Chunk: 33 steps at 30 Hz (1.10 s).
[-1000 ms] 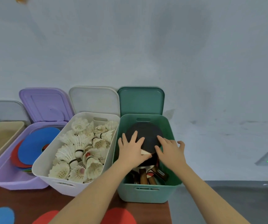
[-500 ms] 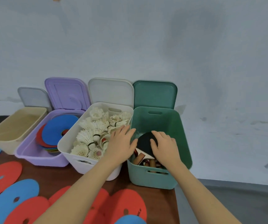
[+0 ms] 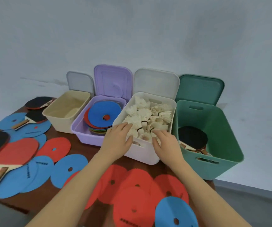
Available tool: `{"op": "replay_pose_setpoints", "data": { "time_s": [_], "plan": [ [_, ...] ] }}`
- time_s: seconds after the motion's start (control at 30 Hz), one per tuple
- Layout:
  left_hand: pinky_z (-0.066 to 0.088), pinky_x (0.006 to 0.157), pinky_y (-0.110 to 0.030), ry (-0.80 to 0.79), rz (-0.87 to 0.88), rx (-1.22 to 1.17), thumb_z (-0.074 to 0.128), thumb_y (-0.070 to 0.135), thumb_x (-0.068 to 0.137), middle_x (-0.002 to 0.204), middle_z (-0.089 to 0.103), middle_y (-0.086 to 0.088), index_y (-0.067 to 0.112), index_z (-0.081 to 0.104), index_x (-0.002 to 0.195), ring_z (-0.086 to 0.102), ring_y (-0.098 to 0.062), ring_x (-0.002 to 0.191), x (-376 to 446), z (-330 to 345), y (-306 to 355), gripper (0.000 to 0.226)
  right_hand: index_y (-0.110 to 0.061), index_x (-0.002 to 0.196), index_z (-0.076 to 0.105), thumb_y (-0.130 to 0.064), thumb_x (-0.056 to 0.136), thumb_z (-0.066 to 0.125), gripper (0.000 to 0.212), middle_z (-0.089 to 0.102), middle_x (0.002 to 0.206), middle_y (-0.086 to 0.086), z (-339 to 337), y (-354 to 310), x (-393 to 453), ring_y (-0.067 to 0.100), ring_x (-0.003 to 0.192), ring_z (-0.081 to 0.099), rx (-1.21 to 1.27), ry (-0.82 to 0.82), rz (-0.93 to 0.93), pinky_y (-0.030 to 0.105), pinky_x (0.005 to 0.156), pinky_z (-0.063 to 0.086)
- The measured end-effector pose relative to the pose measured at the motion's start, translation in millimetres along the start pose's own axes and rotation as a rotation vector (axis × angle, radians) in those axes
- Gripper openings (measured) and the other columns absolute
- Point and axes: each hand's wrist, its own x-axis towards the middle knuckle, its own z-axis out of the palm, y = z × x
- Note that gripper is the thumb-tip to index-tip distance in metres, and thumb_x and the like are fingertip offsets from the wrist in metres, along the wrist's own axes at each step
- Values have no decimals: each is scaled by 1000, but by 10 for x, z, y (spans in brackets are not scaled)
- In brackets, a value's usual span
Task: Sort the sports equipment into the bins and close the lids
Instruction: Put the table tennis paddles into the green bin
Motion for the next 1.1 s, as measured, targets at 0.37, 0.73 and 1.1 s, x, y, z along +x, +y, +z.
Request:
{"op": "replay_pose_setpoints", "data": {
  "time_s": [0.37, 0.73, 1.1],
  "plan": [
    [44, 87, -42, -69, 0, -62, 38, 37, 82, 122, 61, -9, 9, 60, 121, 57, -32, 110, -764, -388, -1563, 53, -11, 116, 61, -19, 90, 49, 29, 63, 104, 9, 933, -1465, -175, 33, 96, 58, -84, -104, 64, 43, 78, 46],
    [29, 101, -38, -76, -145, -29, 51, 26, 92, 137, 47, -4, 14, 48, 133, 41, -25, 126, -1007, -378, -2537, 43, -12, 118, 61, -17, 90, 52, 30, 64, 104, 8, 1733, -2123, 69, 31, 91, 59, 27, -188, 37, 40, 73, 45],
    [26, 102, -38, -62, -339, 67, 50, 29, 92, 135, 48, -1, 16, 48, 133, 39, -22, 126, -929, -456, -3387, 43, -15, 122, 56, -21, 94, 46, 31, 58, 111, 5, 2570, -2600, 535, 27, 100, 57, 275, -366, -7, 45, 85, 45]
  ]
}}
